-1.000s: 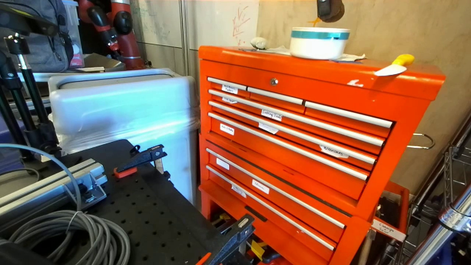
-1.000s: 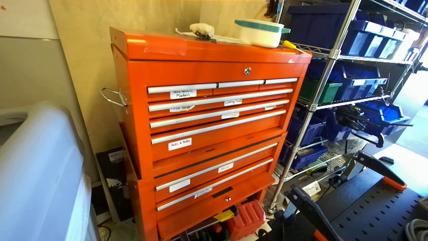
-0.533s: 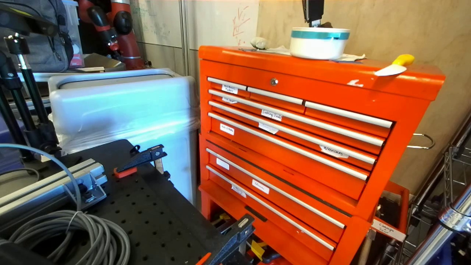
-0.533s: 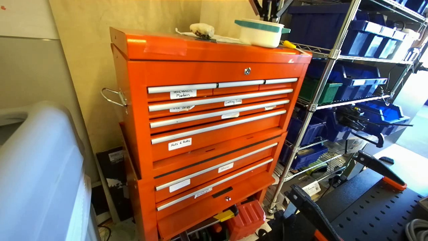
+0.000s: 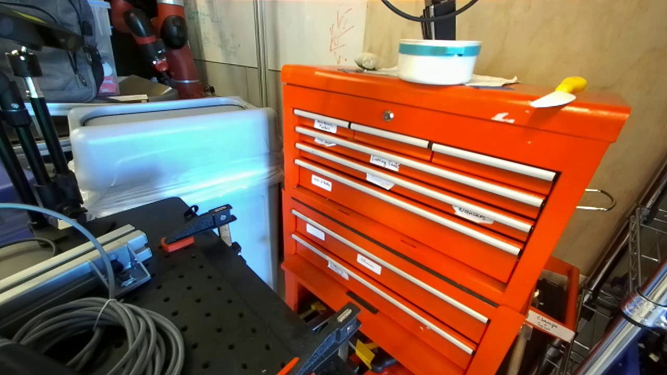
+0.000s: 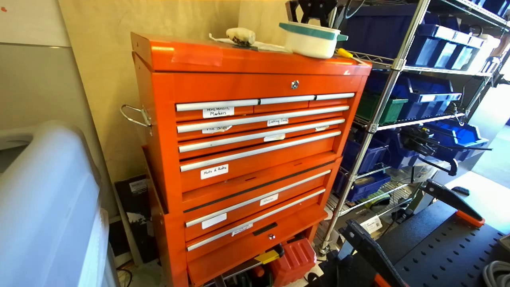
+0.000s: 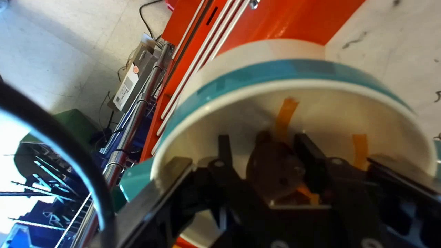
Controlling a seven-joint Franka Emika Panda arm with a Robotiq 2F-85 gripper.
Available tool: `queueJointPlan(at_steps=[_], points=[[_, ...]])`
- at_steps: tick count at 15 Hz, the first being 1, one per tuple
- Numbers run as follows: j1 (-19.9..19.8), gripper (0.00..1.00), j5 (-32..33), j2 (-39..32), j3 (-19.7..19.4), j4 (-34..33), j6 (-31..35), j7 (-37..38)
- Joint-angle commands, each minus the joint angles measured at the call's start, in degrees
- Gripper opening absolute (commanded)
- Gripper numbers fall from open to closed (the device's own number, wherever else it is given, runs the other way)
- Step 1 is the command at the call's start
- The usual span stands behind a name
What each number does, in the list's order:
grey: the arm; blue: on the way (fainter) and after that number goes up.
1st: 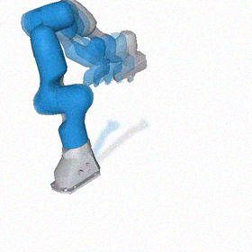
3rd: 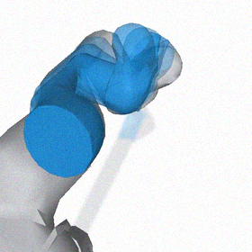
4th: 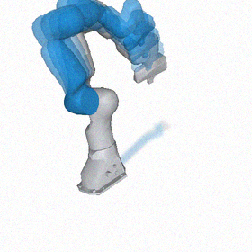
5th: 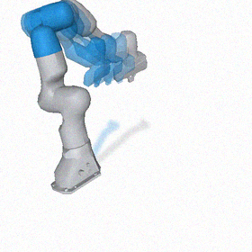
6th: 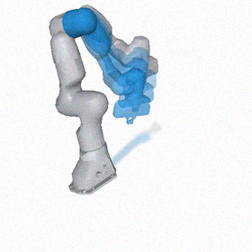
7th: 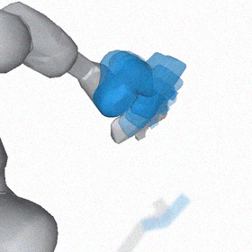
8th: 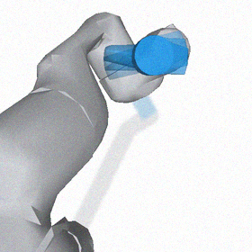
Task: Put the brown plush toy inside the pot
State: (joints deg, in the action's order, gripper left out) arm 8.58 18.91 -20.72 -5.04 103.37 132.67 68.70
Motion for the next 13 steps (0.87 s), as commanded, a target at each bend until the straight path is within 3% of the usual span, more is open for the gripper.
queueJointPlan(at_steps=[1,3,4,10,11,13], points=[[-0.8,0.82,-2.0,2.1,1.0,-0.5,-1.0,-5.1],[-1.1,0.97,-3.6,3.1,1.4,-2.3,-3.1,-8.2],[-1.2,1.0,-4.2,3.2,1.4,-3.8,-4.3,-9.4],[-2.7,1.0,-9.2,4.9,1.5,-11.3,-16.0,-14.9],[-1.5,1.0,-6.1,3.8,0.9,-9.5,-11.4,-11.5],[-2.2,1.0,-7.7,4.4,0.9,-10.7,-14.2,-13.0]])
